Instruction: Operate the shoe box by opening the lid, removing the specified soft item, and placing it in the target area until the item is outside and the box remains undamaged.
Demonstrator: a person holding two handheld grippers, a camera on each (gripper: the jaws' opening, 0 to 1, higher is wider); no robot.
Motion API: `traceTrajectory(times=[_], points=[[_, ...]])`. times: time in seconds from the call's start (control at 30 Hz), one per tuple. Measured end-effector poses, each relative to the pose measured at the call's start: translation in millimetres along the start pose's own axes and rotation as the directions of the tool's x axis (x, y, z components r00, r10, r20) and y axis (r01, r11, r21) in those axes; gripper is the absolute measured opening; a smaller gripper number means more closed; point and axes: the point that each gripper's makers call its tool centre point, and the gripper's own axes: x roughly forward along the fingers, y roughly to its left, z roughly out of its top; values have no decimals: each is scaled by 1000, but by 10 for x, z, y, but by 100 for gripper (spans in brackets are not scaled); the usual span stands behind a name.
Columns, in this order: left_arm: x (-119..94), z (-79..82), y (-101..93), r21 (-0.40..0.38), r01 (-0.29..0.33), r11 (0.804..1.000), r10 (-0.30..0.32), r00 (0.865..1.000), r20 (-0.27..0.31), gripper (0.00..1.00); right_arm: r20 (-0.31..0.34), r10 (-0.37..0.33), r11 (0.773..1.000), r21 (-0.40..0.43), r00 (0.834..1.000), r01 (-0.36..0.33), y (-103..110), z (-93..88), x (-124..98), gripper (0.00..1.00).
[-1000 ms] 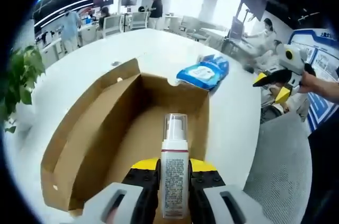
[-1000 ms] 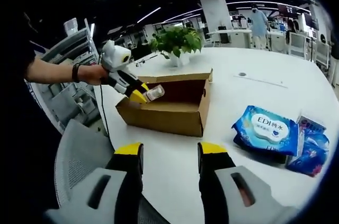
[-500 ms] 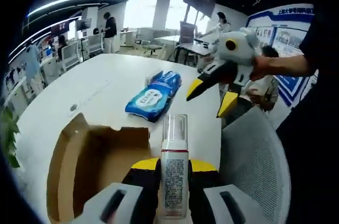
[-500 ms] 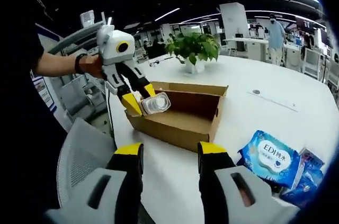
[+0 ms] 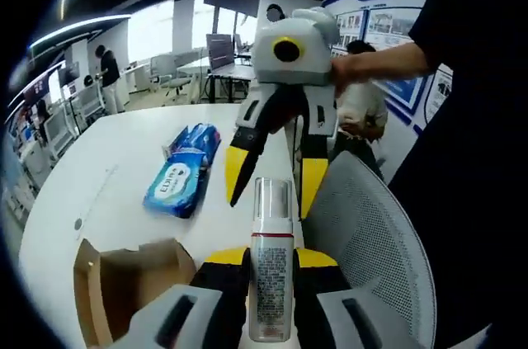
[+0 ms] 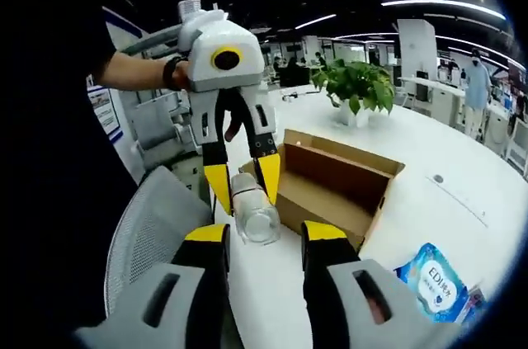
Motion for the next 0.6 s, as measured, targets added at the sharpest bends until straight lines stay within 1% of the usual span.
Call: traceTrajectory(times=[0.1,0.13,0.23,0.27,0.3,0.4,0.53,0.6], points=[[12,4,-43,16,27,1000,-27,1000,-2,20,-5,20,1000,-17,1000,-20,63,-6,37,27],[17,6,-73,16,45,999,-45,999,-2,20,-6,27,999,-21,1000,-27,82,-9,45,26],[23,5,-94,21,61,998,-61,998,-4,20,-6,39,998,-39,999,-40,125,-16,60,23],[29,-4,-89,21,66,998,-66,998,-4,20,0,56,998,-34,998,-56,152,-13,67,19],[33,-14,-77,19,69,997,-69,998,-6,20,3,74,997,-27,997,-74,188,-13,72,19],[39,-35,-110,20,92,996,-91,996,-14,20,0,72,997,-31,997,-72,209,-13,75,19],[76,-64,-127,16,102,995,-102,995,-19,20,7,78,997,-9,997,-78,226,-5,81,19],[104,-85,-132,13,100,995,-100,995,-23,20,-3,76,997,9,997,-75,218,-30,91,18]])
